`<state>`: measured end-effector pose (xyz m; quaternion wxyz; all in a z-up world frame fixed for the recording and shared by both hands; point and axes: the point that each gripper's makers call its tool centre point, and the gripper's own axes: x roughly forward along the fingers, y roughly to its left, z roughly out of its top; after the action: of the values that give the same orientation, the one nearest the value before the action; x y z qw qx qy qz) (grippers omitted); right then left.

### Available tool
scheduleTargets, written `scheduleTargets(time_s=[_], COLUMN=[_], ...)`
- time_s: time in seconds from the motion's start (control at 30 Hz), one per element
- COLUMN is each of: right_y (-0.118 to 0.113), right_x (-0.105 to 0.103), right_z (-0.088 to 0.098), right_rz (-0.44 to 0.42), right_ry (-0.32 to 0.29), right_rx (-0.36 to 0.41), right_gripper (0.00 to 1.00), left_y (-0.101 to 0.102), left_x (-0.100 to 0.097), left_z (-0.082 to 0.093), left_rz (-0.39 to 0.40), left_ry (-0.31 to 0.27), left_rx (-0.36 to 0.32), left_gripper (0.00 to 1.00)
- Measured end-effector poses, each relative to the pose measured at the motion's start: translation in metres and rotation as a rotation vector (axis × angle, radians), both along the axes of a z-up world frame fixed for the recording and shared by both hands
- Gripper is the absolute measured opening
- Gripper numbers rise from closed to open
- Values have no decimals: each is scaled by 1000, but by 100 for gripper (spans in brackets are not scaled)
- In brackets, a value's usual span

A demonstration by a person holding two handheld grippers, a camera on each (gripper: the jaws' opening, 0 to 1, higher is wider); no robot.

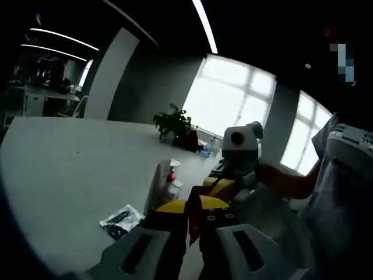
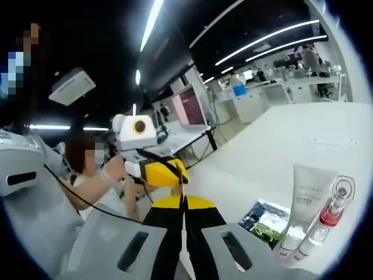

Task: Arrange the skincare products in the storage area until every visible bottle or jar stands upright without overlapping.

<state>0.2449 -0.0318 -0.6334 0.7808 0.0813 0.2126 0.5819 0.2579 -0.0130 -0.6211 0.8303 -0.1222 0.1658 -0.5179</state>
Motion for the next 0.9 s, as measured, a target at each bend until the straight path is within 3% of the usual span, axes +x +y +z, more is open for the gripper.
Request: scheduleTargets(time_s=[0.27, 0.5, 0.67, 0.9], right_y=[0, 3, 5, 9], right_x=[2, 5, 7, 11], right_z=[-2, -10, -9, -6], right_rz=[-16, -23, -28, -33], right_ry=[4, 7, 14, -7], right_rx=[-17, -71, -63, -47], right_gripper=[1, 1, 1, 4], left_y=[-1, 1, 4, 10], left_x=[0, 4, 4, 5], left_z=[-2, -11, -9, -4], left_rz=[2, 30, 40, 64], left_ry=[13, 2, -34, -25], left_rx=[-3, 48, 60, 38], left_gripper=[1, 0, 0, 0])
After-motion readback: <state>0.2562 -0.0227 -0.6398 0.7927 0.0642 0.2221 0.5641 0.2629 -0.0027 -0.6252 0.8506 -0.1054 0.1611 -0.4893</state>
